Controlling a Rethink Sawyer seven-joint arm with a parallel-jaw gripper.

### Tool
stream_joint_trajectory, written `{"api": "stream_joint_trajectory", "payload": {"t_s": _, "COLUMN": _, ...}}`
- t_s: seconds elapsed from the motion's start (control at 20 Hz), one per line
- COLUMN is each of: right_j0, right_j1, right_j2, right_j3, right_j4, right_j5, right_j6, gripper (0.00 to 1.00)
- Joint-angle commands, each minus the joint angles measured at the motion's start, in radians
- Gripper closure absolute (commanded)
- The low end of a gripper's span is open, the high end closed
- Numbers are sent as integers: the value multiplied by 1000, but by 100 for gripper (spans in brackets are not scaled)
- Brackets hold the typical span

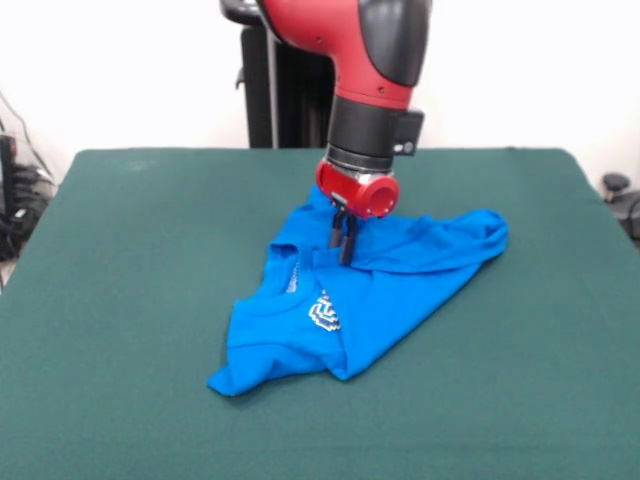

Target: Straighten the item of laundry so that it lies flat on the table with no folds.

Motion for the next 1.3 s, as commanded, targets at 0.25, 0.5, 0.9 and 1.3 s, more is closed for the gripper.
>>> {"api": "stream_joint_trajectory", "payload": {"t_s": 0.25, "right_j0": 39, "right_j1": -13, "right_j2": 86, "right_j3": 24, "right_j4": 47, "right_j5": -11, "right_j6": 334, "gripper": 100}}
{"api": "stream_joint_trajectory", "payload": {"t_s": 0.5, "right_j0": 38, "right_j1": -31, "right_j2": 81, "right_j3": 43, "right_j4": 49, "right_j5": -5, "right_j6": 338, "gripper": 100}}
{"api": "stream_joint_trajectory", "payload": {"t_s": 0.9, "right_j0": 13, "right_j1": -96, "right_j2": 75, "right_j3": 100, "right_j4": 19, "right_j5": 6, "right_j6": 343, "gripper": 100}}
{"api": "stream_joint_trajectory", "payload": {"t_s": 1.3, "right_j0": 1, "right_j1": -92, "right_j2": 72, "right_j3": 94, "right_j4": 23, "right_j5": 48, "right_j6": 300, "gripper": 0}}
